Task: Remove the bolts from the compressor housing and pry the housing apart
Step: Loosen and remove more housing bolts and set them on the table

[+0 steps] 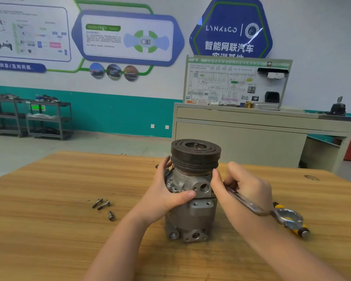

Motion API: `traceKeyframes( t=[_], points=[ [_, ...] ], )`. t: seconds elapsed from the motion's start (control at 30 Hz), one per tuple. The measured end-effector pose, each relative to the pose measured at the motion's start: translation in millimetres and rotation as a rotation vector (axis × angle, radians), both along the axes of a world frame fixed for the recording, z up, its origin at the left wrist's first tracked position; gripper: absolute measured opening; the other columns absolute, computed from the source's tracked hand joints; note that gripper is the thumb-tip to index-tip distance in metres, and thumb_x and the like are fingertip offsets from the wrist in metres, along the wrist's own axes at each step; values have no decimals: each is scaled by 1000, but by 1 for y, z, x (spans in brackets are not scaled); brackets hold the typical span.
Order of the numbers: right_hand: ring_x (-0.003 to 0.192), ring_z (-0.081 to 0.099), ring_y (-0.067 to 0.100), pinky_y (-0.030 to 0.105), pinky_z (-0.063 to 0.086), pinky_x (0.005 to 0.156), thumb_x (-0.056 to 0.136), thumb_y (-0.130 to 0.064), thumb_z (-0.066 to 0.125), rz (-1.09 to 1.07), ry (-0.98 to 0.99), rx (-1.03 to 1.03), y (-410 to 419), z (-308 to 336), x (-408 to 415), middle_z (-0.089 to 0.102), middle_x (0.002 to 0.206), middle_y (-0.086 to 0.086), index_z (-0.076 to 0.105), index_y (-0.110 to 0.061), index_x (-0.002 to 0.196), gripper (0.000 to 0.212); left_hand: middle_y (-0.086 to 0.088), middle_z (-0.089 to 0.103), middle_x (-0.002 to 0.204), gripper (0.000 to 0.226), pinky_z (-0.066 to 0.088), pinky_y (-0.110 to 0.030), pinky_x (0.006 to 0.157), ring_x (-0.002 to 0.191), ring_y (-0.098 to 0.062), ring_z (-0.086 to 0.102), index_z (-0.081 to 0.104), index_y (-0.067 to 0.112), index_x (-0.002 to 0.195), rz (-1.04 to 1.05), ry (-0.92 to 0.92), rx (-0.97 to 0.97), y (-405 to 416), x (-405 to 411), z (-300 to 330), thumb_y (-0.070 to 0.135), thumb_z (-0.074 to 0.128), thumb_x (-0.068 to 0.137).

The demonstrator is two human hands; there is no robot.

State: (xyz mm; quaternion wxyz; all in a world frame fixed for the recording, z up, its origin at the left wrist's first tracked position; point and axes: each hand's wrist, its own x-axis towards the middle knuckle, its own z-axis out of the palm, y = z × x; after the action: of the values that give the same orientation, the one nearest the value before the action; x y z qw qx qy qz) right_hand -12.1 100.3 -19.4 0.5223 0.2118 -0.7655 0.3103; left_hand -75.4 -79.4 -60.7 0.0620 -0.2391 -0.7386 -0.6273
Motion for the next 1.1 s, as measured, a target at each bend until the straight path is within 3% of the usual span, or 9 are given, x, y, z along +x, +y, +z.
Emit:
traceKeyframes(
  t=[0.1, 0.33, 0.43, 0.53, 0.6, 0.7, 0.77, 0.9, 1.1],
  points=[
    [49, 34, 8, 12, 26, 45, 83, -25, 51, -11, -11, -3, 5, -3, 1, 27, 49, -6, 23, -32, 61, 36, 14, 39, 149, 127, 44, -9, 96, 130, 2, 45, 14, 39, 152, -3, 2, 4, 0, -1, 0, 57, 86, 49],
    [48, 35, 4, 14, 27, 46, 80, -13, 62, -15, -135, -109, 12, 0, 0, 37, 54, -7, 27, -22, 57, 42, 15, 40, 146, 122, 45, -8, 93, 128, 3, 46, 16, 41, 150, -1, 12, 12, 0, -3, -2, 57, 85, 51],
    [46, 37, 6, 14, 26, 43, 84, -9, 65, -68, -116, 88, -1, 7, 10, 28, 47, -7, 22, -33, 59, 55, 16, 43, 144, 117, 44, -5, 89, 122, 10, 49, 19, 45, 147, -4, 30, 16, 1, -3, -2, 58, 86, 52],
    [38, 28, 6, 14, 12, 40, 76, -17, 58, -238, -164, 309, -20, 11, 19, 29, 46, -12, 26, -32, 61, 38, 17, 46, 141, 114, 41, -2, 89, 121, 12, 49, 23, 48, 141, 12, 69, 1, 2, -3, 0, 62, 87, 48],
    [40, 34, 5, 16, 16, 39, 73, -15, 52, -244, -182, 302, -26, 8, 20, 39, 48, -11, 30, -30, 61, 30, 16, 46, 141, 115, 42, -5, 92, 124, 7, 49, 24, 50, 140, 22, 67, 5, 2, -2, 0, 65, 87, 45],
    [44, 39, 0, 12, 30, 43, 82, -9, 57, -122, -197, 31, -16, -1, 22, 40, 48, -6, 25, -29, 57, 46, 13, 41, 147, 121, 41, -14, 100, 131, 0, 44, 19, 46, 148, 31, 60, -10, 2, -1, -2, 63, 86, 49],
    [44, 41, 1, 13, 32, 43, 86, -13, 64, -10, -335, -284, -3, -5, 18, 48, 52, -5, 37, -20, 58, 39, 12, 39, 148, 123, 41, -16, 101, 133, -2, 43, 16, 44, 150, 41, 52, -17, 2, 0, -3, 61, 85, 50],
    [33, 37, 9, 18, 29, 33, 86, -1, 63, 599, -754, -990, 33, -5, -6, 49, 50, 5, 46, -15, 64, 31, 12, 37, 148, 119, 39, -12, 96, 133, -4, 41, 15, 46, 149, 53, 30, -16, 4, 1, -1, 60, 82, 52],
    [27, 30, 2, 11, 18, 28, 70, -6, 64, 863, -1224, -1037, 46, 19, -44, 41, 44, 0, 42, -13, 62, 24, 19, 39, 145, 109, 41, -5, 89, 127, 8, 43, 18, 54, 140, 46, 39, -3, 4, 4, 1, 60, 82, 52]
  ],
)
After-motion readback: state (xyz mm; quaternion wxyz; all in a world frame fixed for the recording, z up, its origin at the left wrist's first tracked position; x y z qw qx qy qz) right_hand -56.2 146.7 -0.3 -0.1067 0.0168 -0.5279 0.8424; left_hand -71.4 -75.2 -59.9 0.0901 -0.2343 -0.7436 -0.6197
